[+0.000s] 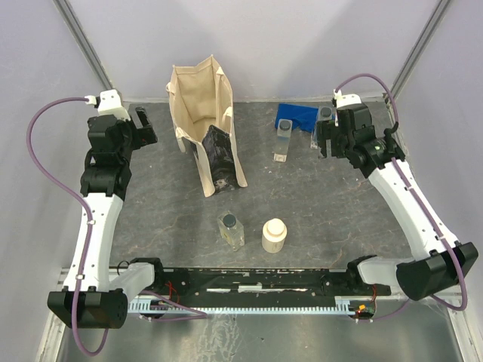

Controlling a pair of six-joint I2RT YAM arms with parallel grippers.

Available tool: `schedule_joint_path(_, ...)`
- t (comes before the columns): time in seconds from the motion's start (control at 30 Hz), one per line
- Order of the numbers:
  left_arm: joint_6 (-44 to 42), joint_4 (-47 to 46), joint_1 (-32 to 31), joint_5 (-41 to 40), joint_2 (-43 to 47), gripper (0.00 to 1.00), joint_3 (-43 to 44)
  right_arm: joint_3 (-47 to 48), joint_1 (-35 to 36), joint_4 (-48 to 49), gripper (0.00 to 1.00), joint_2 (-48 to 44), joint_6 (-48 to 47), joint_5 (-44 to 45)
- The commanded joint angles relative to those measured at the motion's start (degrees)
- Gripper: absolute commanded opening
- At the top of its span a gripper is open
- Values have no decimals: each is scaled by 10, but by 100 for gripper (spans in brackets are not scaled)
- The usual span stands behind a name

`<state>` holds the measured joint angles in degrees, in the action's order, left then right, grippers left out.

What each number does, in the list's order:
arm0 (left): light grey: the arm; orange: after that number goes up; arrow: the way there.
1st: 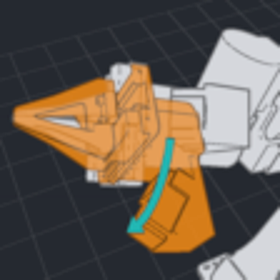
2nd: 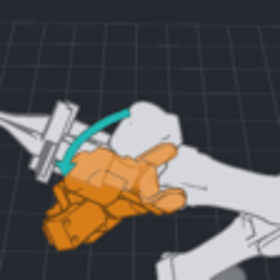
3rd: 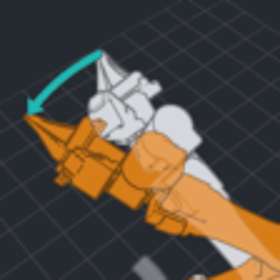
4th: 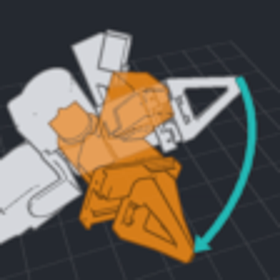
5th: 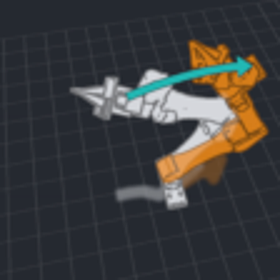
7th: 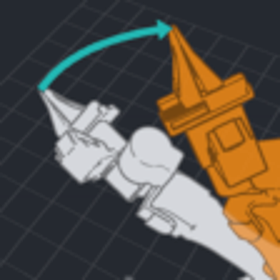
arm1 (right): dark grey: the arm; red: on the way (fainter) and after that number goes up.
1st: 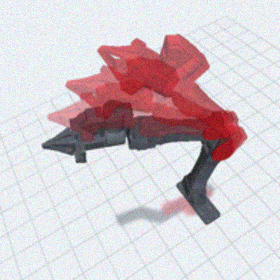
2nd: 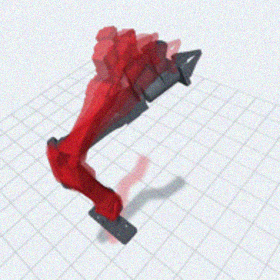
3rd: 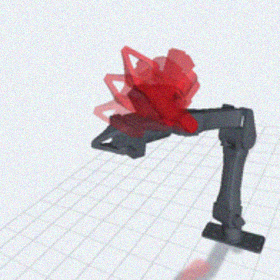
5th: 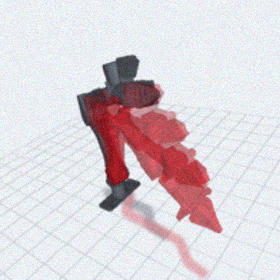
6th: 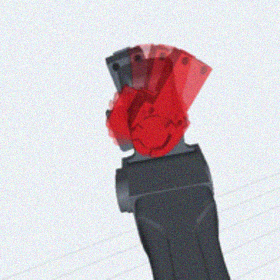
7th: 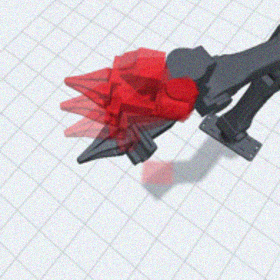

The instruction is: Place the personal care products into the canvas bag

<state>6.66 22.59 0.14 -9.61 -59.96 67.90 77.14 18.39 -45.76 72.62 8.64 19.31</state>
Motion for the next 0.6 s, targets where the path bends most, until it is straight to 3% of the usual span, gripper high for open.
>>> schedule_joint_path(0.0, 1, -38, -1, 11, 22, 100, -14, 90, 23, -30, 100, 25, 1, -28)
schedule_joint_path(0.27, 35, -67, -1, 68, -30, 100, 15, 228, 54, -53, 97, 136, 47, -86)
schedule_joint_path(0.57, 83, -95, -2, 141, -107, 100, 102, 321, 73, -30, 95, 276, 75, -71)
